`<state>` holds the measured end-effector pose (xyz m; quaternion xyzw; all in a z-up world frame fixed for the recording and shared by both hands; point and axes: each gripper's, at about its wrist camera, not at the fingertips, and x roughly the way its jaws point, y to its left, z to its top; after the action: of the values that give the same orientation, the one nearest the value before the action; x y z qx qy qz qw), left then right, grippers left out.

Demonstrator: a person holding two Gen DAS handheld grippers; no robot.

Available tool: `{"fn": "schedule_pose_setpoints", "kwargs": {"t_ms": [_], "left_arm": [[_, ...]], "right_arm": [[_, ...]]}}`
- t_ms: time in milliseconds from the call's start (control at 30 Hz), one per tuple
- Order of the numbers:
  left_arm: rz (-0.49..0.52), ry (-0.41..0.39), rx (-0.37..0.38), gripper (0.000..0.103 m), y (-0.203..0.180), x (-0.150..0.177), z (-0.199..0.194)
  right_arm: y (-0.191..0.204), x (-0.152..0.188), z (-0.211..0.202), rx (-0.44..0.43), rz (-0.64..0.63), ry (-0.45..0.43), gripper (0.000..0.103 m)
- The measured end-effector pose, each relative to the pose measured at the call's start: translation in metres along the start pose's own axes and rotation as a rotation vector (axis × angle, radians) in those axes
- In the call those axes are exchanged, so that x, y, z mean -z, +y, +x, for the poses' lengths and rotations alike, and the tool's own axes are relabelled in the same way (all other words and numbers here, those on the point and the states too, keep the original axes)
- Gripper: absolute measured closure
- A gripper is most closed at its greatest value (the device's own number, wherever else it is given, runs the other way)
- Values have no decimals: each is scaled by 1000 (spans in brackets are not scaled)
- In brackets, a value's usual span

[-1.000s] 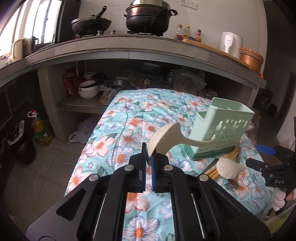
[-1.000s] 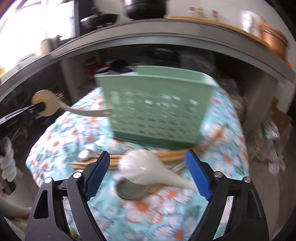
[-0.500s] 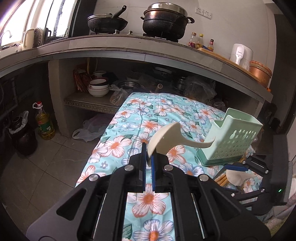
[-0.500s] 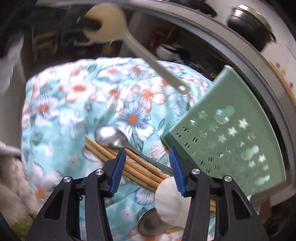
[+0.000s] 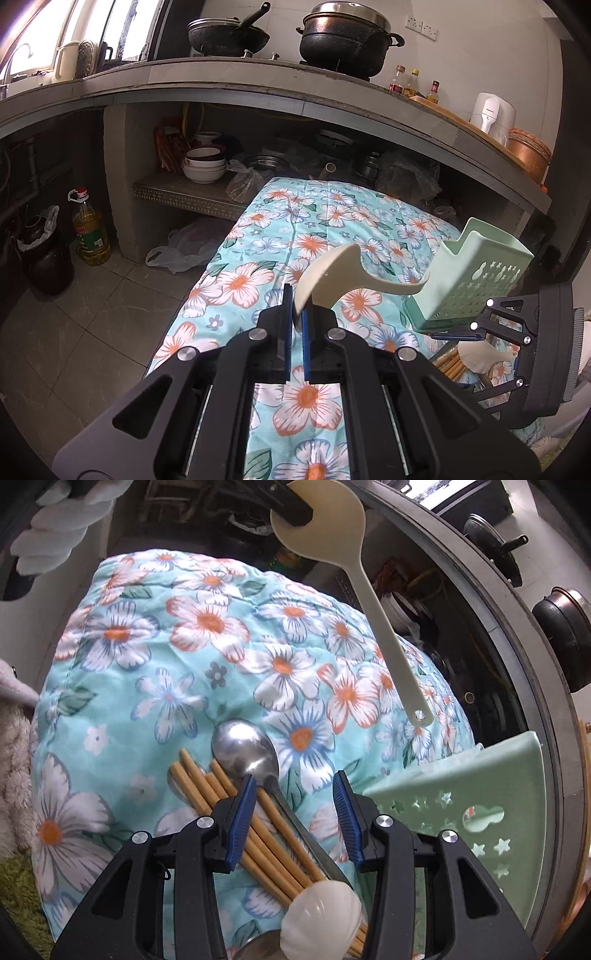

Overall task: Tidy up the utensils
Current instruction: 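Hold the cream spoon up with the left tool while the right tool reaches the metal spoon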

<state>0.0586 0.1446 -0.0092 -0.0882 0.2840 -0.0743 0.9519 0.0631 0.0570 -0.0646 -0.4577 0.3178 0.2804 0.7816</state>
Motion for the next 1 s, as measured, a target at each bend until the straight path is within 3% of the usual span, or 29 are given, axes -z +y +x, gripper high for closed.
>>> {"fn": "schedule_pose_setpoints", "kwargs": {"t_ms": [267, 467, 600, 1000], "left_arm": [[-2, 4, -3, 100, 3, 0, 1], [-6, 6, -2, 100, 4, 0, 2], [-10, 5, -3, 100, 5, 2, 3], [-21, 7, -5, 100, 8, 3, 4]], "right_arm": [[1, -7, 2, -1, 10, -29, 62], [17, -3, 3, -45, -113, 13, 62], [22, -5, 7, -17, -150, 10, 62], [6, -18, 9, 67, -39, -31, 70]]}}
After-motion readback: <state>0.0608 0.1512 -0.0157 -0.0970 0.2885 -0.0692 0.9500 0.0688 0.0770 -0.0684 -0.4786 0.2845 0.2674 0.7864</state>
